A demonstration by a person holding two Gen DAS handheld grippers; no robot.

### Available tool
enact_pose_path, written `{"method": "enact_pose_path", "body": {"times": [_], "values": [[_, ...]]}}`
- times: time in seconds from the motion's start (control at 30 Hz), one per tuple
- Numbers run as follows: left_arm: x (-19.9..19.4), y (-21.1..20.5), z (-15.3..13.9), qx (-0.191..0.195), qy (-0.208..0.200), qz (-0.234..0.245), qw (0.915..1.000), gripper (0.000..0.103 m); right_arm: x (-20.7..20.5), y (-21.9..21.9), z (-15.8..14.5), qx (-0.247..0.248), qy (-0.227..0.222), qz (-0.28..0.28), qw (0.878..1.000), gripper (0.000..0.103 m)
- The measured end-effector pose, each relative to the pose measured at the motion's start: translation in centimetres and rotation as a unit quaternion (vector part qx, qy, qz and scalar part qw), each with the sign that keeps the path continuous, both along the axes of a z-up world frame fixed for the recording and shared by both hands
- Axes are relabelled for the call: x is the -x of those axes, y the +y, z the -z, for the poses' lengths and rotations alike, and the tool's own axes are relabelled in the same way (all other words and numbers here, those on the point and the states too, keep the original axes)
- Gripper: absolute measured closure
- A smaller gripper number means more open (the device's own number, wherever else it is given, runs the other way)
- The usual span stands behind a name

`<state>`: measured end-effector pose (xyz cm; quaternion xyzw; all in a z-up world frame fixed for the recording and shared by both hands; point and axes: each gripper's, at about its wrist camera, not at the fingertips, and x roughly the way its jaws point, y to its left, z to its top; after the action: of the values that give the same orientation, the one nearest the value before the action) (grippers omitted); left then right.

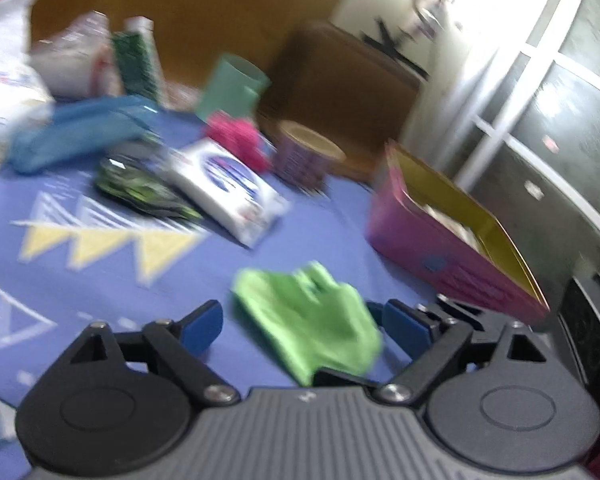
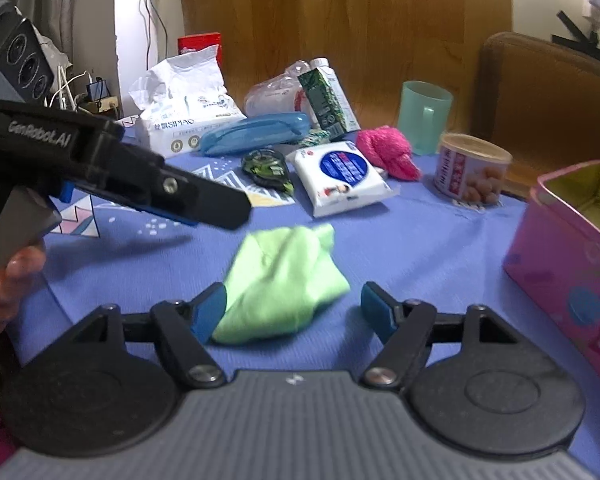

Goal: Organize soft objects
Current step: 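Grasp the green cloth with the right gripper and lift it, then carry the green cloth with the right gripper into the pink tin and release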

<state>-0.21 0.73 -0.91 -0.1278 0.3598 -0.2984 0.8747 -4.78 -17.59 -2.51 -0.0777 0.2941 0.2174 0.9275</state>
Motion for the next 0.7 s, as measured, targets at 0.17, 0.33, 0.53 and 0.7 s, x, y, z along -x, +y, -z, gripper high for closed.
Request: {"method": "enact_pose_path", "body": {"times": [0.17,0.33,0.53,0.7], "values": [[0.3,-3.2,1.1,-0.036,0.000,0.033,0.9988,0.034,0.7,-0.4,0.4,-0.018,0.003,-0.015,1.000,0.059],[-0.3,-3.6,0.0,-0.004,0.010,0.053,0.9986,0.056,1.1,-0.8,0.3,-0.023,-0.015,-0.006,1.000,0.092],[-0.7,-9.3,-4.1,-0.019,-0.062,0.103,0.9925,0.057,2.8,-2.4,-1.9,-0.004,-0.127,0.051,0.991,0.092],[-1.0,-16.0,-7.4,-0.007,-0.114,0.171,0.9786,0.057,3.8,-6.4,-4.1,0.004,-0.204,0.141,0.969,0.092]]}}
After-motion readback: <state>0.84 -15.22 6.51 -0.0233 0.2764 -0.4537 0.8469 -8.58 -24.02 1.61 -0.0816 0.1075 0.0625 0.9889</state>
